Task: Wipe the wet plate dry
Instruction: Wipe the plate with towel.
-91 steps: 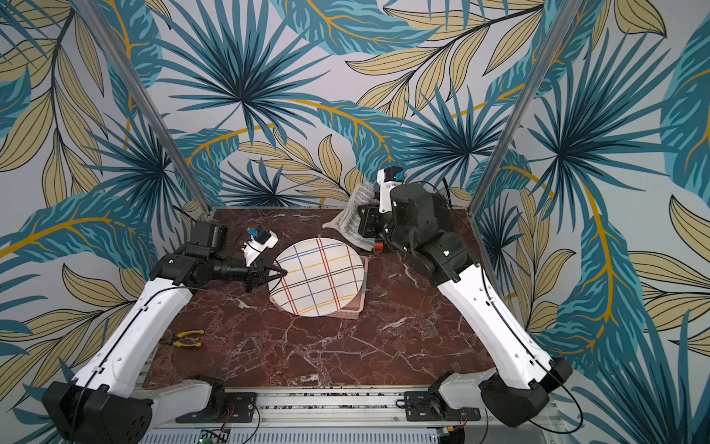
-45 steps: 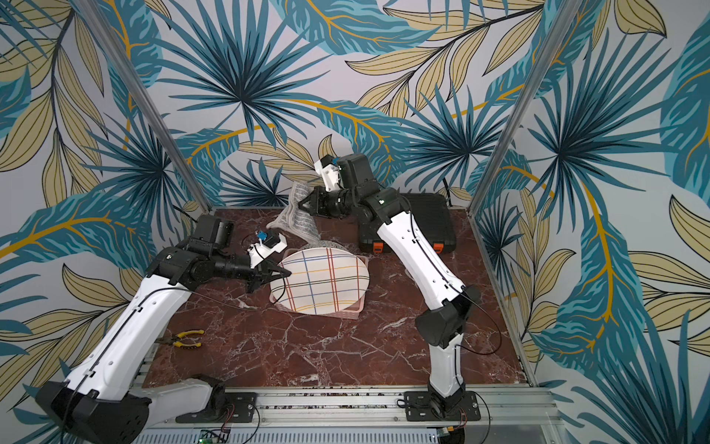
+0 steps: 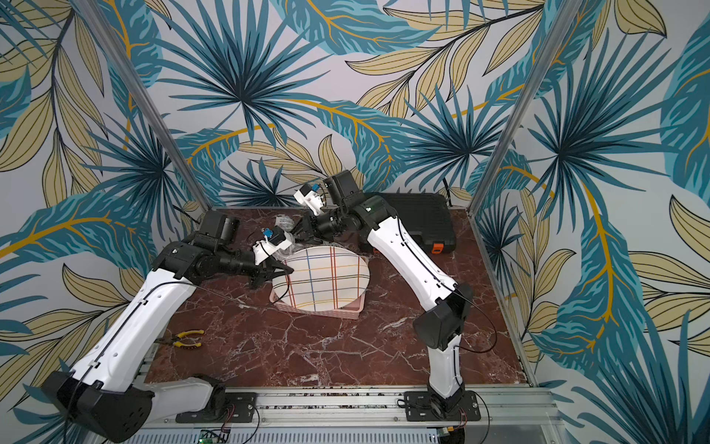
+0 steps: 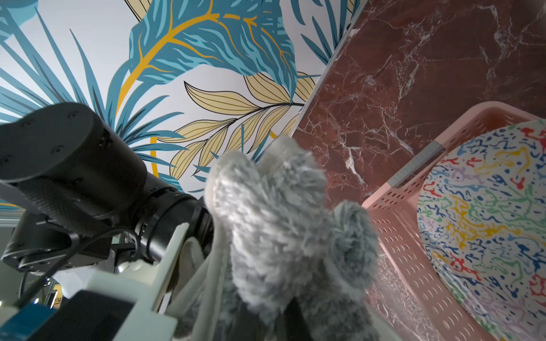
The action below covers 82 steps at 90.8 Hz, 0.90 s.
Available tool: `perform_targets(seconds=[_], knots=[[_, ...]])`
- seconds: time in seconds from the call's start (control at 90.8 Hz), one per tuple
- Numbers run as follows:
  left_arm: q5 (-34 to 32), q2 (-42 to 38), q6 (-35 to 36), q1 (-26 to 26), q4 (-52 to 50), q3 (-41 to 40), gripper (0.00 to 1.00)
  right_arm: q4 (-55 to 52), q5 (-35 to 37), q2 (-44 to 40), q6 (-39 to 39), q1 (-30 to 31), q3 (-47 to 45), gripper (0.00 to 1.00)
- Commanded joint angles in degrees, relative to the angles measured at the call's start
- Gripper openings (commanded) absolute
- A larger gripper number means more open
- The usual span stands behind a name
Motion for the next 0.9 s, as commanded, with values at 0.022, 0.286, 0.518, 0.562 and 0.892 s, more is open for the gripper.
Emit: perform_targets(seconds=[0.022, 0.286, 0.518, 0.562, 0.892], knots=[[-0.4, 0.1, -1.9, 0.2, 4.2, 3.4, 0.0, -5.7, -1.6, -3.9, -5.1, 0.5, -2.8, 0.0], [-2.6, -0.3, -4.2, 0.2, 5.8, 4.0, 0.0, -4.4, 1.0, -8.6, -6.3, -0.8, -9.9, 0.0], [-2.6, -0.7, -4.7, 0.6, 5.8, 3.8, 0.0, 3.1, 1.2, -15.1, -2.7, -5.4, -21.6, 0.0], [-2.5, -0.7, -5.1, 0.7, 6.2, 3.8, 0.0, 4.6, 1.0, -16.3, -2.1, -6.1, -23.3, 0.0], [0.9, -0.2, -10.2, 4.9, 10.0, 4.2, 0.0, 11.5, 0.9, -23.7, 1.5, -11.1, -34.3, 0.0]])
